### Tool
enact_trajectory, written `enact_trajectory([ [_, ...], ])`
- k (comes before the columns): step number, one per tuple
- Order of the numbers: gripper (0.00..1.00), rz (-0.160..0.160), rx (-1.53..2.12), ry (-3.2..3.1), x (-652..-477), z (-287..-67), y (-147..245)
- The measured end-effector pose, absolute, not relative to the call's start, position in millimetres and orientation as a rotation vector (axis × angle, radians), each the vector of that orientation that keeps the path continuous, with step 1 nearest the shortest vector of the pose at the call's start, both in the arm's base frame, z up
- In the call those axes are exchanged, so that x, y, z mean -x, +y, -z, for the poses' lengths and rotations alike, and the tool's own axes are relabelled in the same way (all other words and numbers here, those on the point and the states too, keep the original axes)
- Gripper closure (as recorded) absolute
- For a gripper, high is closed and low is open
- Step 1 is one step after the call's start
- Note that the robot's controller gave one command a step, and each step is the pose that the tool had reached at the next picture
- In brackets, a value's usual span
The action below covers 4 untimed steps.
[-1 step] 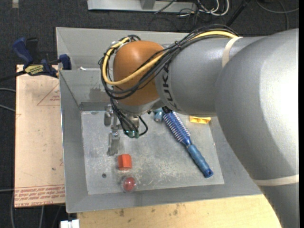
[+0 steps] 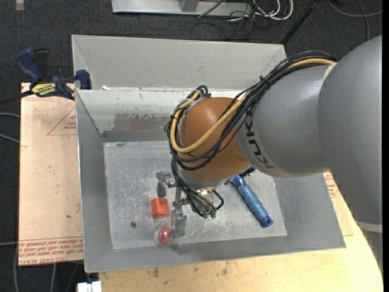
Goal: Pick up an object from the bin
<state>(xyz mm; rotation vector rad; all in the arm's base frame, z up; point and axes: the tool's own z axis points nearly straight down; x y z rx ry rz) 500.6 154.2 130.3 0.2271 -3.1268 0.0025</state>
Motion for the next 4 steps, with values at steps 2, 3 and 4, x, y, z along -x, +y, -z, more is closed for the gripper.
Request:
enact_trajectory([
  [2,0.0,-0.007,-0.819,-3.04,-546.8,-81.2,92.7],
  [3,0.0,0.007,-0.926,-3.001,-511.5,-69.4,150.7],
  [4,0.0,-0.001,-0.968,-2.996,-560.5,-75.1,113.9],
])
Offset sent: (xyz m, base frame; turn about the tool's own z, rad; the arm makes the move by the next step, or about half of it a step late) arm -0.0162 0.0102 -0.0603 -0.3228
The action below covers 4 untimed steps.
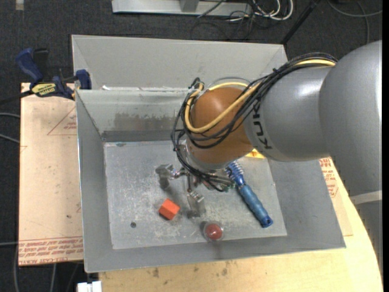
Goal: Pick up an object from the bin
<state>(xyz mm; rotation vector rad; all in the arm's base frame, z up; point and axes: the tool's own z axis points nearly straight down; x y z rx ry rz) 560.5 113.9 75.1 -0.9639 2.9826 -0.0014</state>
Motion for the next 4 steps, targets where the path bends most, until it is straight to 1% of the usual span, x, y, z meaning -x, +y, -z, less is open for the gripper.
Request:
enact_trajectory([
  [1,0.0,-0.004,0.928,3.003,-512.4,-69.5,131.6],
  [2,1.0,-0.003,0.921,3.003,-514.4,-70.2,130.4],
  [3,1.0,-0.001,1.007,2.964,-515.2,-198.6,136.1],
  [4,1.0,0.001,1.033,2.953,-534.0,-280.5,137.4],
])
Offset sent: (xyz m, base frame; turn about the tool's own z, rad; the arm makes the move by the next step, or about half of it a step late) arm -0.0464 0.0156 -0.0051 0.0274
